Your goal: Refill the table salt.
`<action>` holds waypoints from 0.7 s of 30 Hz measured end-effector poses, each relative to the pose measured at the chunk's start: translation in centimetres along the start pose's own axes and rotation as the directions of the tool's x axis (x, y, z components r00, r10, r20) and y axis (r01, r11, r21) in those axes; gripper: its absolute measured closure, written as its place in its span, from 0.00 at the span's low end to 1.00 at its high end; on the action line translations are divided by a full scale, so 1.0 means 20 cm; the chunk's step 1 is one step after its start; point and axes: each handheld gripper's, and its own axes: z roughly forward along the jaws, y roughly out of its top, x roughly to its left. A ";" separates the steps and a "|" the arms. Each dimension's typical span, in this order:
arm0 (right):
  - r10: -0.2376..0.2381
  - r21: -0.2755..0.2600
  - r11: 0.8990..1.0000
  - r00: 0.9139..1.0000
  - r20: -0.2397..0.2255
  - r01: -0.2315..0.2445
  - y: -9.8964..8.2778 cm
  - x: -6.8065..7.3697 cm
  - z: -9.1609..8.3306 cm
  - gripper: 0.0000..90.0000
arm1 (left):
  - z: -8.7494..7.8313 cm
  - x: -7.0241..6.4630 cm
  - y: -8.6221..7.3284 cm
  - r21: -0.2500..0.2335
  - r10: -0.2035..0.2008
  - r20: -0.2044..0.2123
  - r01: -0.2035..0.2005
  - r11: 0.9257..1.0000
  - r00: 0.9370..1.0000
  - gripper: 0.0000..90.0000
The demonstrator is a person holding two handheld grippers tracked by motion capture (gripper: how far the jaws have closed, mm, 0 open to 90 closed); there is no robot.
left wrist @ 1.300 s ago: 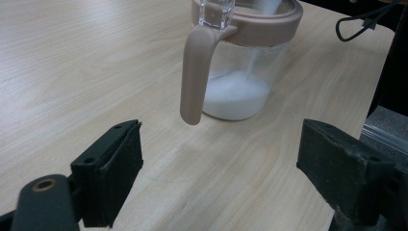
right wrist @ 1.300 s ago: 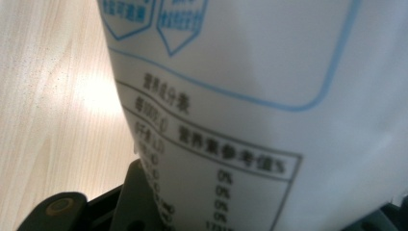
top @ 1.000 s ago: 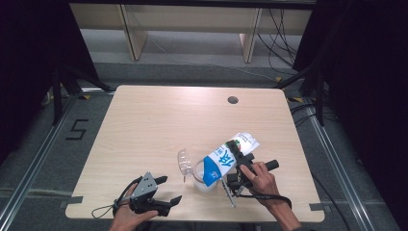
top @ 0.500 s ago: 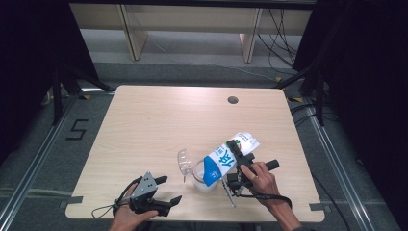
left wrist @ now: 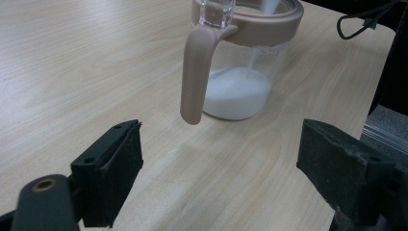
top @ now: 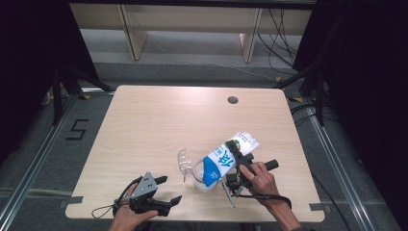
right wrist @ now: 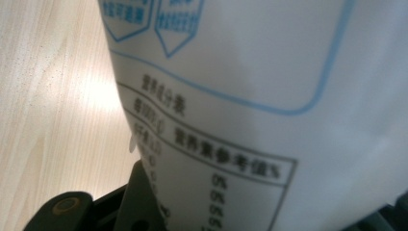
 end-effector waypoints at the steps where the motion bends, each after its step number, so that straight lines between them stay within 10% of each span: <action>1: -0.001 -0.005 1.000 1.000 0.001 0.001 0.00 0.00 0.00 0.69 | 0.00 -0.01 0.00 -0.001 -0.025 -0.006 0.025 1.000 1.000 0.17; 21: -0.036 -0.007 0.999 0.999 0.014 0.036 0.00 -0.02 0.00 0.70 | 0.00 -0.01 0.00 -0.002 -0.024 -0.006 0.024 1.000 1.000 0.17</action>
